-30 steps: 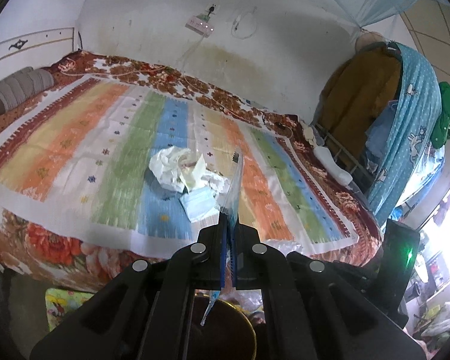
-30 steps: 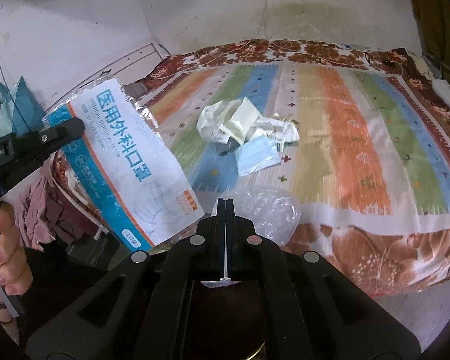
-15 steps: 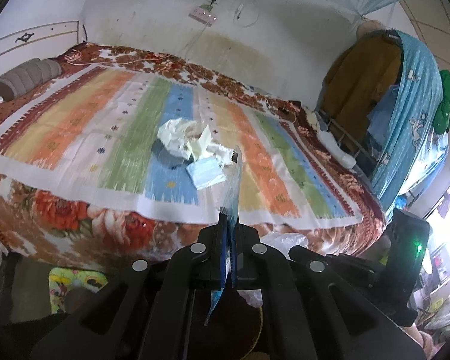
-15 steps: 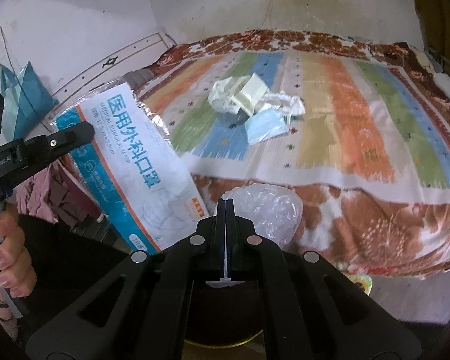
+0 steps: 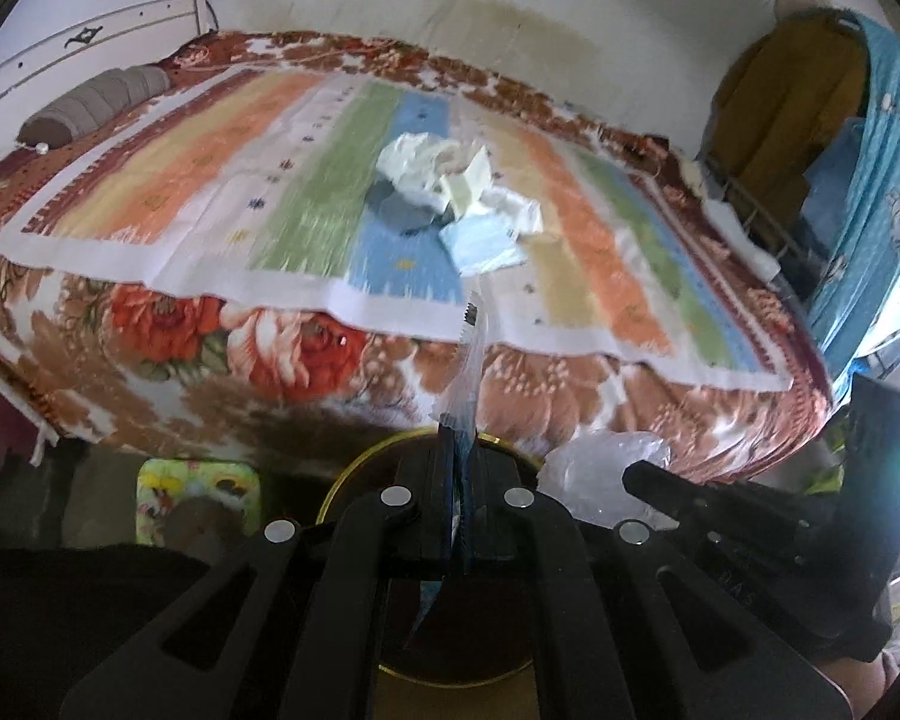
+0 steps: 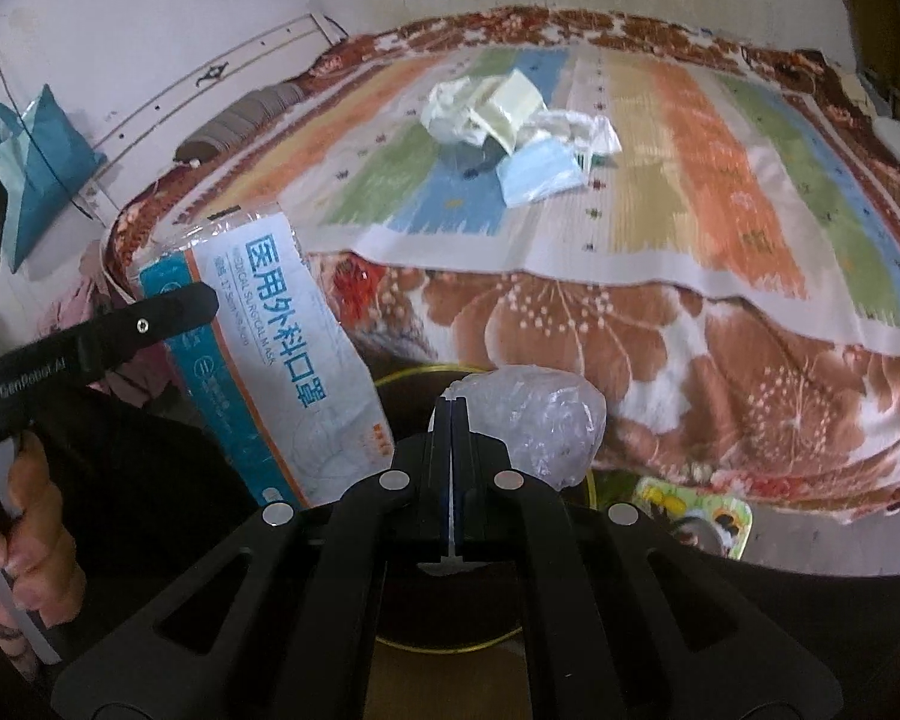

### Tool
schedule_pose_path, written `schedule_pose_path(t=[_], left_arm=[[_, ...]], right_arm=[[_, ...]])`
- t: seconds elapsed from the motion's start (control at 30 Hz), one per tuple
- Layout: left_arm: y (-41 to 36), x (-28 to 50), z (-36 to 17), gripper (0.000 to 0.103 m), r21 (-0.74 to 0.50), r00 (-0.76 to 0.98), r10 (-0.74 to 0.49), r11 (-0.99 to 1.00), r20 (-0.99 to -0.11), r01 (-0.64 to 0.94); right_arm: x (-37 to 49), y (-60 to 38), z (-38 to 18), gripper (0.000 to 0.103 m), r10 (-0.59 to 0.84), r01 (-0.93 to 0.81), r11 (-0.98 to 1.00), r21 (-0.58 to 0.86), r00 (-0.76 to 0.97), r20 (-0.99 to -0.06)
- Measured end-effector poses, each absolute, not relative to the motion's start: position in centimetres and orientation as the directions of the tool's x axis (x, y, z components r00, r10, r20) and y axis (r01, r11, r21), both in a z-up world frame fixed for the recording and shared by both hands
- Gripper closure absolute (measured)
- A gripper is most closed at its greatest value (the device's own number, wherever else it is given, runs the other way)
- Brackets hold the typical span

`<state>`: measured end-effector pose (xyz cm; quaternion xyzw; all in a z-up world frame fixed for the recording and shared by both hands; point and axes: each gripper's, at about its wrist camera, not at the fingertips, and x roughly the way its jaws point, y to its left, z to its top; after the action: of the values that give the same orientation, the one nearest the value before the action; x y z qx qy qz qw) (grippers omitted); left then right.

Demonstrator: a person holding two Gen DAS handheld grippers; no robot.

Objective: Collect trash
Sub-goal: 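Carry the package and plastic wrap with both tools over the bin, then open both tools to drop the package and plastic wrap into the bin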

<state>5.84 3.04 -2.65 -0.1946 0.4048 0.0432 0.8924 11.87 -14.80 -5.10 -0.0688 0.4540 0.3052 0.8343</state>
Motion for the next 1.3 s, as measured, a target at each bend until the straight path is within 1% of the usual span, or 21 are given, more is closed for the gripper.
schedule_pose_path(t=[0.13, 0.23, 0.57, 0.6, 0.63, 0.7, 0.73, 0.77, 0.8, 0.83, 0.87, 1.03, 1.07, 1.1, 1.13, 1.3], left_arm=[[3.0, 6.3, -4.0, 0.102, -0.308, 0.623, -0.081, 0.914, -0.778, -0.265], [3.0, 6.8, -5.2, 0.102, -0.307, 0.588, -0.083, 0.905, -0.804, -0.293], [2.7, 7.5, -6.5, 0.102, -0.278, 0.543, -0.067, 0.907, -0.837, -0.316], [2.8, 7.6, -6.6, 0.097, -0.277, 0.536, -0.066, 0.905, -0.842, -0.323], [2.8, 7.7, -6.7, 0.082, -0.277, 0.532, -0.065, 0.903, -0.844, -0.328], [3.0, 7.7, -6.7, 0.068, -0.272, 0.530, -0.056, 0.900, -0.846, -0.340], [3.0, 7.7, -6.5, 0.066, -0.269, 0.533, -0.051, 0.900, -0.845, -0.341], [3.1, 7.7, -6.5, 0.065, -0.268, 0.535, -0.047, 0.901, -0.843, -0.342], [3.1, 7.6, -6.4, 0.062, -0.267, 0.538, -0.044, 0.900, -0.842, -0.345], [3.3, 7.6, -6.3, 0.059, -0.269, 0.539, -0.041, 0.897, -0.841, -0.350], [3.5, 7.6, -6.3, 0.057, -0.272, 0.539, -0.041, 0.894, -0.841, -0.357], [4.2, 7.6, -6.1, 0.056, -0.280, 0.540, -0.038, 0.884, -0.841, -0.375], [4.2, 7.6, -6.0, 0.054, -0.275, 0.542, -0.033, 0.886, -0.840, -0.373], [4.2, 7.6, -5.7, 0.051, -0.267, 0.549, -0.022, 0.890, -0.836, -0.371], [4.3, 7.6, -5.4, 0.048, -0.262, 0.556, -0.013, 0.891, -0.831, -0.371], [5.0, 7.7, -4.6, 0.040, -0.264, 0.575, -0.004, 0.890, -0.818, -0.371]], right_arm=[[12.2, -14.4, -6.2, 0.103, 0.417, -0.558, 0.815, 0.155, 0.379, -0.826], [12.8, -14.3, -7.2, 0.103, 0.408, -0.536, 0.824, 0.183, 0.338, -0.849], [13.6, -14.0, -9.7, 0.103, 0.366, -0.491, 0.849, 0.196, 0.279, -0.888], [13.7, -14.1, -9.9, 0.103, 0.366, -0.480, 0.853, 0.204, 0.272, -0.890], [13.9, -14.1, -10.1, 0.102, 0.365, -0.468, 0.858, 0.210, 0.269, -0.891], [14.0, -14.1, -10.4, 0.099, 0.362, -0.460, 0.862, 0.213, 0.265, -0.893], [14.0, -14.0, -10.4, 0.098, 0.363, -0.464, 0.860, 0.212, 0.266, -0.893], [14.0, -14.0, -10.3, 0.089, 0.363, -0.468, 0.859, 0.210, 0.267, -0.893], [13.8, -13.9, -10.2, 0.076, 0.362, -0.474, 0.857, 0.203, 0.272, -0.892], [13.8, -13.9, -10.1, 0.071, 0.361, -0.477, 0.856, 0.198, 0.278, -0.890], [13.7, -13.9, -9.9, 0.069, 0.361, -0.478, 0.856, 0.194, 0.285, -0.888], [14.1, -14.2, -9.6, 0.068, 0.375, -0.464, 0.859, 0.217, 0.282, -0.883], [14.1, -14.4, -9.5, 0.065, 0.380, -0.461, 0.859, 0.223, 0.283, -0.881], [14.1, -14.5, -9.4, 0.061, 0.384, -0.458, 0.859, 0.227, 0.285, -0.878], [14.2, -14.6, -9.2, 0.060, 0.387, -0.455, 0.860, 0.230, 0.290, -0.875], [14.4, -14.9, -8.4, 0.054, 0.403, -0.451, 0.860, 0.241, 0.308, -0.862]])
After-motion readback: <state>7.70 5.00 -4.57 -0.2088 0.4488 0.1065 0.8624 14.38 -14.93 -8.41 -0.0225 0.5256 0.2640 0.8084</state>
